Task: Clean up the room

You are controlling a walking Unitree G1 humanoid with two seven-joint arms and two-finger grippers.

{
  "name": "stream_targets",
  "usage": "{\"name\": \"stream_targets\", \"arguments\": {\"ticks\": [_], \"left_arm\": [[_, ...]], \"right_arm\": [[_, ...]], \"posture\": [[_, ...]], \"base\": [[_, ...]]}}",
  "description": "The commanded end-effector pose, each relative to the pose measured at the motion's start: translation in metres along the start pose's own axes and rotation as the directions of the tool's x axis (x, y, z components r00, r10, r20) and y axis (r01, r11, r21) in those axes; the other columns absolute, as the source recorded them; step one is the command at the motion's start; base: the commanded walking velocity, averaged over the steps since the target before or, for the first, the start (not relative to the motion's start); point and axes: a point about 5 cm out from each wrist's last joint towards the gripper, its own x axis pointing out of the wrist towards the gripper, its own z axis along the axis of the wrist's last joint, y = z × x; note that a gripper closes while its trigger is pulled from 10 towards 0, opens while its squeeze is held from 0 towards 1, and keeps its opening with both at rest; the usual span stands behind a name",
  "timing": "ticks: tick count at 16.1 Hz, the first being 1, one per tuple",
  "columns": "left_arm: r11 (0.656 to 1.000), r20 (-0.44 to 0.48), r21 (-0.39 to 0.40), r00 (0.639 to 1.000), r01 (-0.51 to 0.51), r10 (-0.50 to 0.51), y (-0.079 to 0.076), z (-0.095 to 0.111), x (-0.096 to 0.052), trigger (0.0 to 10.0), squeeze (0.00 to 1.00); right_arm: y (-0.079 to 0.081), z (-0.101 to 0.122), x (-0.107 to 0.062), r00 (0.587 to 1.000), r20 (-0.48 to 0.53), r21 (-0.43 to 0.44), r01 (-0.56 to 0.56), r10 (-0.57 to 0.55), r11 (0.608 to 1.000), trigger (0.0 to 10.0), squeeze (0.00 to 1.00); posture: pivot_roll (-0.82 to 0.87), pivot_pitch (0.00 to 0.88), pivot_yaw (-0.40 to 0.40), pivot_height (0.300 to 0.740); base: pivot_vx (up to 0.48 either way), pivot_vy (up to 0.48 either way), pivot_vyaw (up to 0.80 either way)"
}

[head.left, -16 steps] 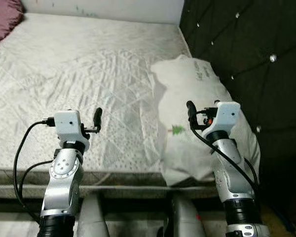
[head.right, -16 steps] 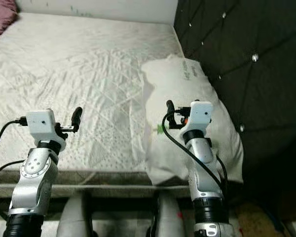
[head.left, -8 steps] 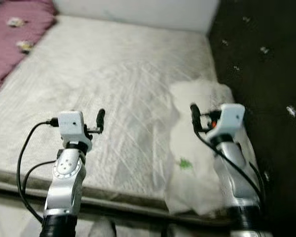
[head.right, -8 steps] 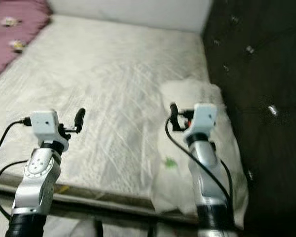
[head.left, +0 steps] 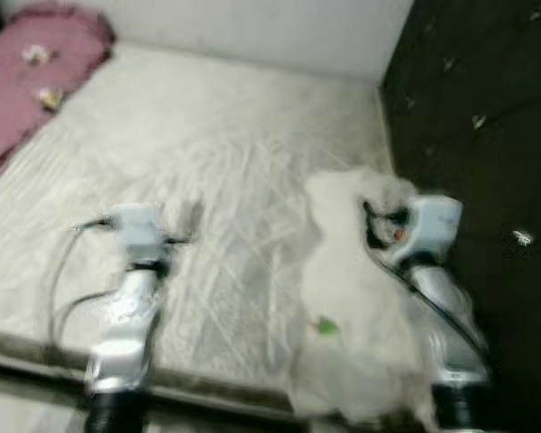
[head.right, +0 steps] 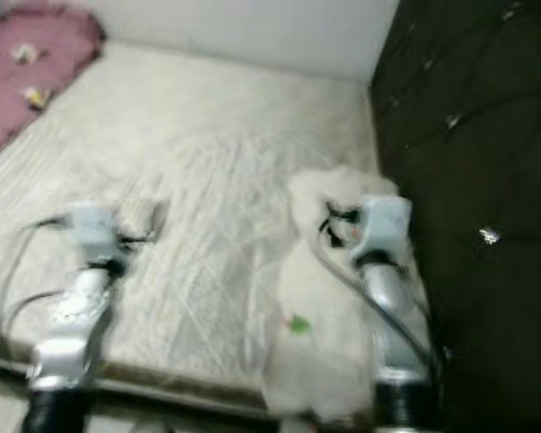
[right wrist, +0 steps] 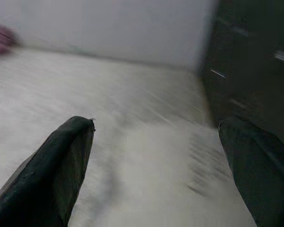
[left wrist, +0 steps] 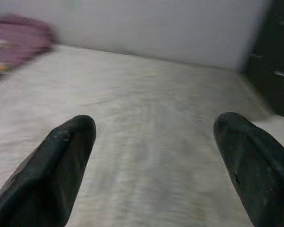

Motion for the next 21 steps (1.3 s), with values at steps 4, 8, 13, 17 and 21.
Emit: {"name": "stream_targets", "arguments": {"ticks": [4, 8, 13, 17, 21], "left_arm": [[0.999, -0.018, -0.004, 0.999, -0.033, 0.033, 0.0111, -0.0018, -0.0015, 10.0, 0.00], [0.999, -0.020, -0.010, 0.999, -0.031, 0.030, 0.0097, -0.0023, -0.0013, 10.0, 0.00], [1.000, -0.017, -0.003, 0.999, -0.031, 0.031, 0.0094, -0.0018, -0.0011, 10.0, 0.00], [1.000, -0.012, 0.003, 0.999, -0.030, 0.030, 0.0094, -0.0011, -0.0008, 10.0, 0.00], [0.999, 0.000, -0.013, 0.999, -0.034, 0.034, 0.0071, 0.0002, -0.0008, 10.0, 0.00]], "right_arm": [[0.0098, 0.0014, 0.0034, 1.000, -0.015, 0.022, -0.017, 0.017, 1.000, 10.0, 0.00], [0.0112, 0.0032, 0.0052, 1.000, -0.006, 0.009, -0.031, 0.031, 0.999, 10.0, 0.00], [0.0148, 0.0041, 0.0078, 0.999, -0.003, -0.004, -0.050, 0.050, 0.999, 10.0, 0.00], [0.0161, 0.0037, 0.0084, 0.998, -0.004, -0.008, -0.055, 0.055, 0.998, 10.0, 0.00], [0.0160, 0.0006, 0.0101, 0.999, -0.019, -0.038, -0.049, 0.048, 0.998, 10.0, 0.00]], "posture": [[-0.01, 0.000, -0.080, 0.740], [-0.01, 0.000, -0.083, 0.740], [-0.01, 0.000, -0.087, 0.740], [0.00, 0.000, -0.089, 0.740], [0.00, 0.000, -0.090, 0.740]], "base": [[0.000, 0.000, -0.40], [0.000, 0.451, -0.80], [0.000, 0.480, 0.00], [0.000, 0.480, 0.00], [0.000, 0.000, -0.10]]}}
